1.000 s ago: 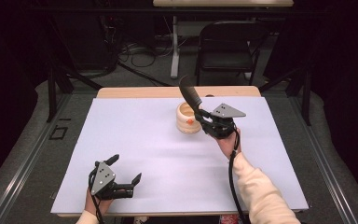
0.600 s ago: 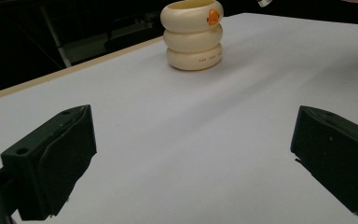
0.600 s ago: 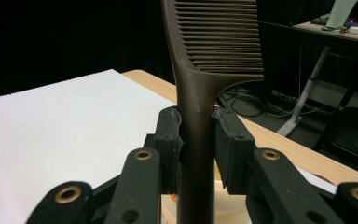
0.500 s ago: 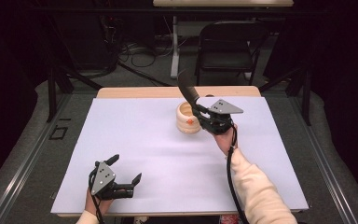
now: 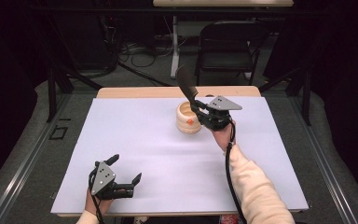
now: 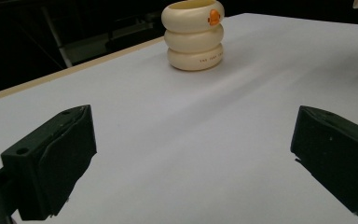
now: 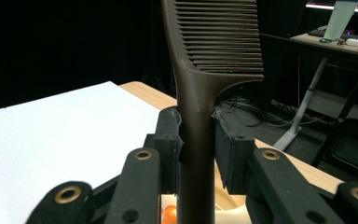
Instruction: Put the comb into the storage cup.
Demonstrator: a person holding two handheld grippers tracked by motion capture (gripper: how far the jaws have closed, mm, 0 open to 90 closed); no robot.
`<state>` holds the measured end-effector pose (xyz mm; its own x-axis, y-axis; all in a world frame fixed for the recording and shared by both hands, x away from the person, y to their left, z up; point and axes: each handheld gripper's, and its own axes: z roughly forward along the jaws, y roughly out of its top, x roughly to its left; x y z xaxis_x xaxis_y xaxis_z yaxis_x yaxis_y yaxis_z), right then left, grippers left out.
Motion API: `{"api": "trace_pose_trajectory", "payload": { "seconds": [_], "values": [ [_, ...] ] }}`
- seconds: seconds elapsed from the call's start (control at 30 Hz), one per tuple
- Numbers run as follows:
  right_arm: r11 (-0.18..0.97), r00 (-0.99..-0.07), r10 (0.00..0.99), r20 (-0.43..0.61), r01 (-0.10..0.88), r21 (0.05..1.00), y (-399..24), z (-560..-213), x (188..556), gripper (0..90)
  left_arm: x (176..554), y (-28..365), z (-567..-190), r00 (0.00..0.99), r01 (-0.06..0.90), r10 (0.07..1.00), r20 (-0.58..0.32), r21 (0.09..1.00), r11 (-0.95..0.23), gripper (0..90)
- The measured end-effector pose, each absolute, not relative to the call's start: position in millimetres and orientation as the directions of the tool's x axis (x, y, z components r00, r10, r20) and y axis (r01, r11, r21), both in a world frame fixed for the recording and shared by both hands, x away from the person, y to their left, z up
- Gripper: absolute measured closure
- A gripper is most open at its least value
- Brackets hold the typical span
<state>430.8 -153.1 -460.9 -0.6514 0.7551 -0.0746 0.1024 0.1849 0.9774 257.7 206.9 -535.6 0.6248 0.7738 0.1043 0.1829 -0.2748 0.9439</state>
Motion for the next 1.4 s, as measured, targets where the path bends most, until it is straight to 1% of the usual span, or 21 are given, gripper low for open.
{"api": "trace_pose_trajectory", "payload": {
  "seconds": [0.5,0.63,1.13,1.4],
  "values": [
    [0.162,-0.648,0.757,-0.083,0.063,0.985,-152,-457,441,72.4,258,207,-536,0.624,0.184,0.775,0.103,0.944,-0.274,0.2],
    [0.150,-0.644,0.761,-0.072,0.066,0.986,-152,-457,444,72.4,258,207,-536,0.625,0.183,0.774,0.104,0.944,-0.275,0.2],
    [0.164,-0.645,0.758,-0.092,0.052,0.985,-146,-460,458,72.4,258,207,-536,0.626,0.183,0.773,0.103,0.944,-0.273,0.2],
    [0.150,-0.643,0.762,-0.081,0.054,0.987,-144,-459,466,72.4,258,207,-536,0.626,0.183,0.773,0.103,0.944,-0.274,0.2]
  ]
}}
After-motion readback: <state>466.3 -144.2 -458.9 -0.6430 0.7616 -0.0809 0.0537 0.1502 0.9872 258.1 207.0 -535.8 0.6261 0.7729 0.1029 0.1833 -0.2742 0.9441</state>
